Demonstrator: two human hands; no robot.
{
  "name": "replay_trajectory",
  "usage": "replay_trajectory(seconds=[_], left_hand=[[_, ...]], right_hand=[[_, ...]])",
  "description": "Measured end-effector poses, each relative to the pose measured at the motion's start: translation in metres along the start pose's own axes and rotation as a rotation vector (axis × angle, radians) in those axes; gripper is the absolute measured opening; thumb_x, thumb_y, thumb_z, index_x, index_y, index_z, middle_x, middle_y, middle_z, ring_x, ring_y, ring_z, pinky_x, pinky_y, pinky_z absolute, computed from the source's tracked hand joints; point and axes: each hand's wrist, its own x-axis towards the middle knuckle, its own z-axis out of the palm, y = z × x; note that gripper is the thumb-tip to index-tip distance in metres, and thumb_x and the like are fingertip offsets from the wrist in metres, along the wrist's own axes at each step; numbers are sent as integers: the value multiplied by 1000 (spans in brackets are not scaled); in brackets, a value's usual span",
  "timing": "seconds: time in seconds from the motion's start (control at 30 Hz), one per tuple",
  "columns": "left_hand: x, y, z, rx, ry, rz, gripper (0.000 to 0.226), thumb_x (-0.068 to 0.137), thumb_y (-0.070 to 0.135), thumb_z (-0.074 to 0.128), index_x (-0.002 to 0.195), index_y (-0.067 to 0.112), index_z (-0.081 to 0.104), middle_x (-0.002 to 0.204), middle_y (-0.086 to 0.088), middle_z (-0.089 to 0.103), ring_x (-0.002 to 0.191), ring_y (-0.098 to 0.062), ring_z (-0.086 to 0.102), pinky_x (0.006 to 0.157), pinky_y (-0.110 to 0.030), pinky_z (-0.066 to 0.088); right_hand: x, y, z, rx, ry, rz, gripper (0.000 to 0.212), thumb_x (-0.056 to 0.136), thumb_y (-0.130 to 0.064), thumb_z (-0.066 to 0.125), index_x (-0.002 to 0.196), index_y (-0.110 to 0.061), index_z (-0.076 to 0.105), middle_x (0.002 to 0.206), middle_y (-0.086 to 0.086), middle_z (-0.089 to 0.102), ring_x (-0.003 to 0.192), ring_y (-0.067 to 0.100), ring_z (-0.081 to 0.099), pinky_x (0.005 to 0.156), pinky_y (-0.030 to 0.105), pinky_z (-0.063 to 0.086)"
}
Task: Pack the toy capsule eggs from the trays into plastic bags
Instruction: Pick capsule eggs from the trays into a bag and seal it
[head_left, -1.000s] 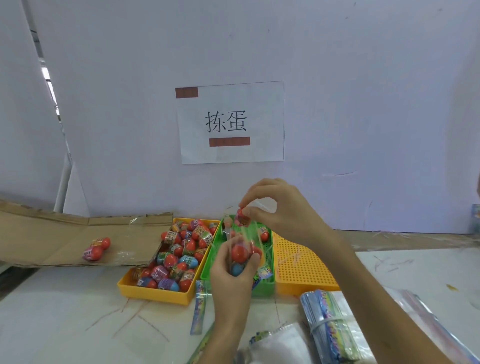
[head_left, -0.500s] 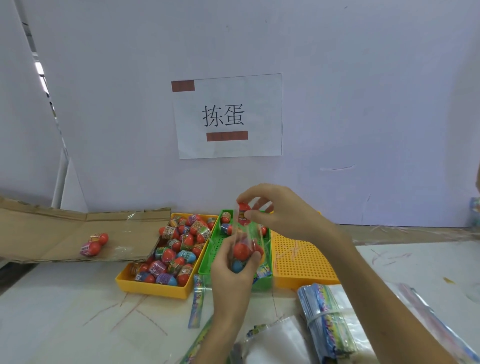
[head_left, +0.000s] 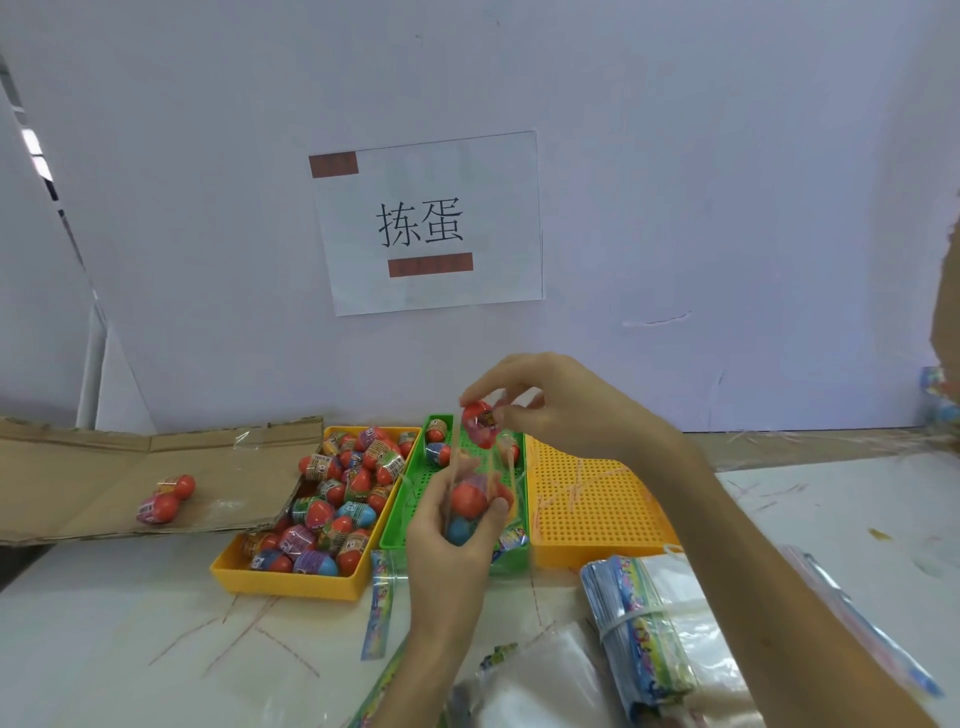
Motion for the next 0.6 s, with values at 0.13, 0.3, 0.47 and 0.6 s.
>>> replay_trajectory(seconds=[0.13, 0.3, 0.47, 0.6], left_hand=[[-1, 1, -1, 7, -20, 7, 47, 71, 35, 76, 118, 30, 66, 105, 24, 70, 99, -1, 69, 78, -16, 56], [-1, -3, -2, 23, -57, -24, 36, 84, 15, 78, 112, 35, 69, 114, 14, 70, 100, 1, 68, 77, -16, 57], [-1, -2, -1, 23, -73, -48, 41, 79, 31, 76, 119, 30, 69, 119, 7, 70, 104, -5, 68, 84, -21, 58], [0, 0, -2, -5, -79, -81, 40, 75, 35, 74, 115, 29, 71, 106, 12, 75, 99, -8, 71, 84, -30, 61]], right_hand=[[0, 3, 0, -19, -54, 21, 23, 98, -14, 62, 101, -30, 77, 94, -28, 63, 91, 4, 63, 79, 18, 51], [1, 4, -3, -27, -38, 42, 23, 100, -13, 57, 96, -24, 77, 94, -21, 67, 91, 7, 64, 82, 28, 55], [0, 4, -9, 47, 60, 45, 21, 102, -19, 55, 107, -34, 70, 108, -23, 65, 97, 1, 61, 80, 15, 49], [-1, 4, -9, 146, 58, 66, 48, 99, -33, 62, 142, -37, 42, 127, -13, 55, 103, 4, 62, 86, 27, 56]])
